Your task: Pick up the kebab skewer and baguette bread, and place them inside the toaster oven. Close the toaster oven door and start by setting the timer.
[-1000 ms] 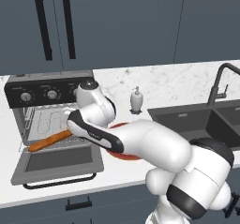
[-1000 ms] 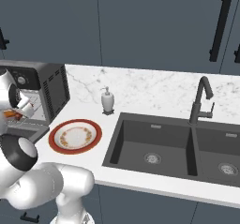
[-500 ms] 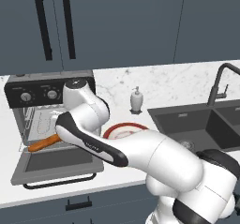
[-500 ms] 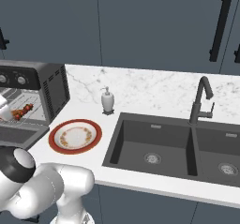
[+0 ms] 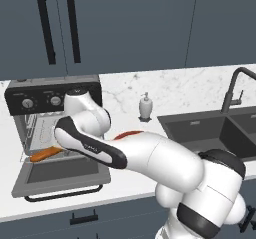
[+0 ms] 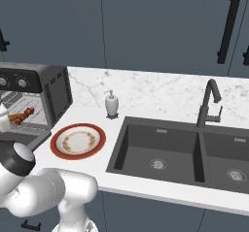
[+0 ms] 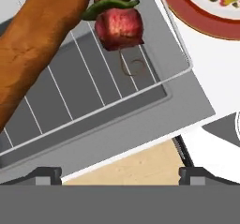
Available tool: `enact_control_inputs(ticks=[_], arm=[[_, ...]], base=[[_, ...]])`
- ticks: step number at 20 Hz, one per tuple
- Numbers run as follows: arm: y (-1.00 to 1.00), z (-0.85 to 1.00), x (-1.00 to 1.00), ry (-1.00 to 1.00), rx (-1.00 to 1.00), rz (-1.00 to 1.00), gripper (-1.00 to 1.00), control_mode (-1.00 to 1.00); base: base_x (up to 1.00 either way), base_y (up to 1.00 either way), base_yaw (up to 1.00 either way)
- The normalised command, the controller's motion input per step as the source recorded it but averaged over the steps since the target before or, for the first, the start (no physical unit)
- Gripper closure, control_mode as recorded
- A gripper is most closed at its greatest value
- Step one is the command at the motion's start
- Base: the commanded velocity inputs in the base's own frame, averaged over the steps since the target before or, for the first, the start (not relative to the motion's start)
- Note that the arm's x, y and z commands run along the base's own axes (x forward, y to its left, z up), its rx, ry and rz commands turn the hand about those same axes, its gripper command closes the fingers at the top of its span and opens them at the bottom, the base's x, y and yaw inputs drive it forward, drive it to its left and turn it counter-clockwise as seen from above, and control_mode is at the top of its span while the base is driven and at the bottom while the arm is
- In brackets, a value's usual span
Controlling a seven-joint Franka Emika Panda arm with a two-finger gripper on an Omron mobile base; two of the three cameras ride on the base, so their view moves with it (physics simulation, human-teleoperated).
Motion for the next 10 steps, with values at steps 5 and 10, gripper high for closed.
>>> enact_control_inputs(ticks=[5,10], arm=[[0.15,-0.26,-0.06,0.01,0.0,0.0,-1.0,-1.0],[0.0,-0.31,0.0,0.02,0.0,0.0,-1.0,-1.0]], base=[[0.0,0.0,0.0],[0.0,0.0,0.0]])
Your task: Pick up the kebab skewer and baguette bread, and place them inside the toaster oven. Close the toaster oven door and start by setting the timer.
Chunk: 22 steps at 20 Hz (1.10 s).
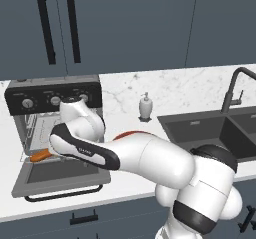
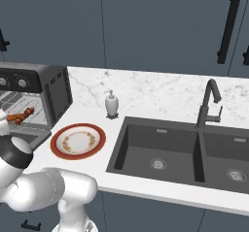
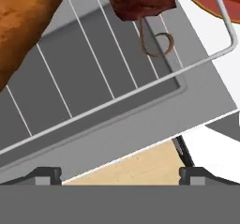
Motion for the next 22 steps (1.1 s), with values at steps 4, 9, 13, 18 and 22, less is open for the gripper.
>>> enact_control_inputs(ticks=[4,9,13,18,22], arm=[[0.0,-0.41,0.0,0.05,0.0,0.0,-1.0,-1.0],[0.0,-0.29,0.0,0.0,0.0,0.0,-1.0,-1.0],[0.0,-0.21,0.31,0.03,0.0,0.0,-1.0,-1.0],[0.0,-0.2,0.23,0.0,-0.03,0.0,-1.0,-1.0],[0.0,-0.23,0.14,0.0,-0.03,0.0,-1.0,-1.0]], base=[[0.0,0.0,0.0],[0.0,0.0,0.0],[0.0,0.0,0.0],[0.0,0.0,0.0],[0.0,0.0,0.0]])
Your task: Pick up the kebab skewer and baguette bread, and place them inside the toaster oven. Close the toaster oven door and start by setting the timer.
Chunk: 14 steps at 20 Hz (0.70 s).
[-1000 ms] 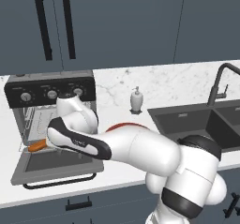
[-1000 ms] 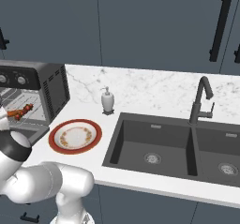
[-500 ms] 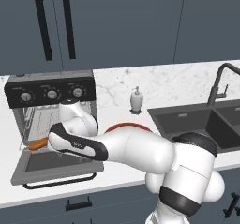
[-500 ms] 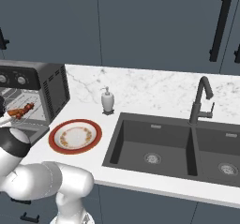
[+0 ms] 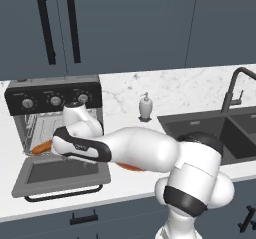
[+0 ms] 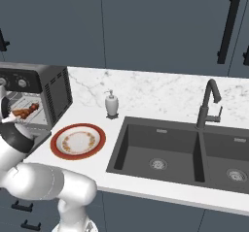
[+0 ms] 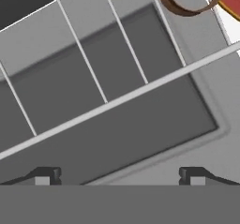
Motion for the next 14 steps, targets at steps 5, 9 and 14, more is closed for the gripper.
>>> enact_control_inputs(ticks=[5,9,14], arm=[[0.0,-0.17,0.19,0.0,-0.01,0.0,-1.0,-1.0],[0.0,-0.21,0.27,0.0,0.0,-0.03,-1.0,-1.0],[0.01,-0.17,0.27,0.0,0.0,-0.08,-1.0,-1.0]], base=[[0.0,0.0,0.0],[0.0,0.0,0.0],[0.0,0.0,0.0]])
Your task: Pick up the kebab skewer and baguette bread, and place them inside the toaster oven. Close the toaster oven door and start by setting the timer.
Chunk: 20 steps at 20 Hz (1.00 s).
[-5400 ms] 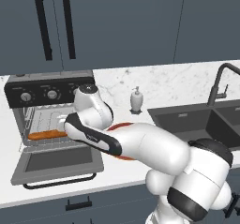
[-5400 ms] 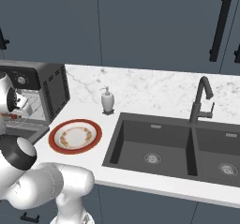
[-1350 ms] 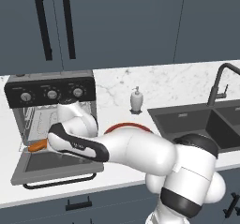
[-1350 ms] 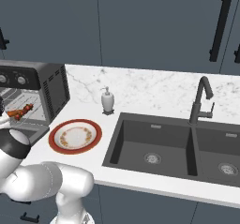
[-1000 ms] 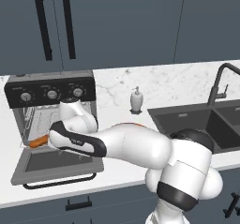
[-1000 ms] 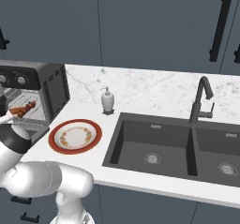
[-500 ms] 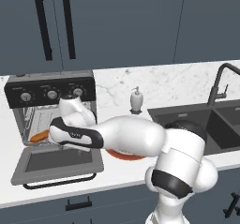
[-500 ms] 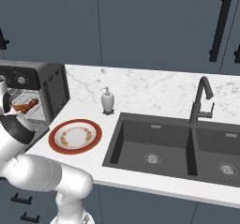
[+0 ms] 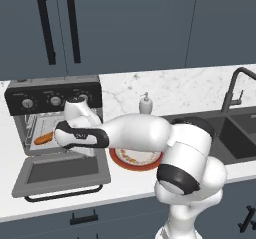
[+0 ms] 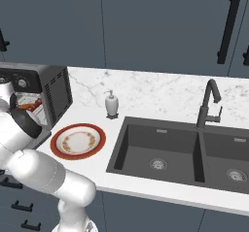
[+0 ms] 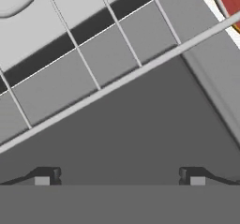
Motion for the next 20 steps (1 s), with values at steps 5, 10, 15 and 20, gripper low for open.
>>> enact_control_inputs(ticks=[5,10,15,20], arm=[[0.03,-0.01,0.31,0.0,0.0,-0.14,-1.0,-1.0],[0.01,-0.03,0.23,0.0,0.0,-0.16,-1.0,-1.0],[0.0,-0.06,0.19,0.0,0.0,-0.18,-1.0,-1.0],[0.0,-0.06,0.11,0.0,0.0,-0.17,-1.0,-1.0]], base=[[0.0,0.0,0.0],[0.0,0.0,0.0],[0.0,0.0,0.0],[0.0,0.0,0.0]])
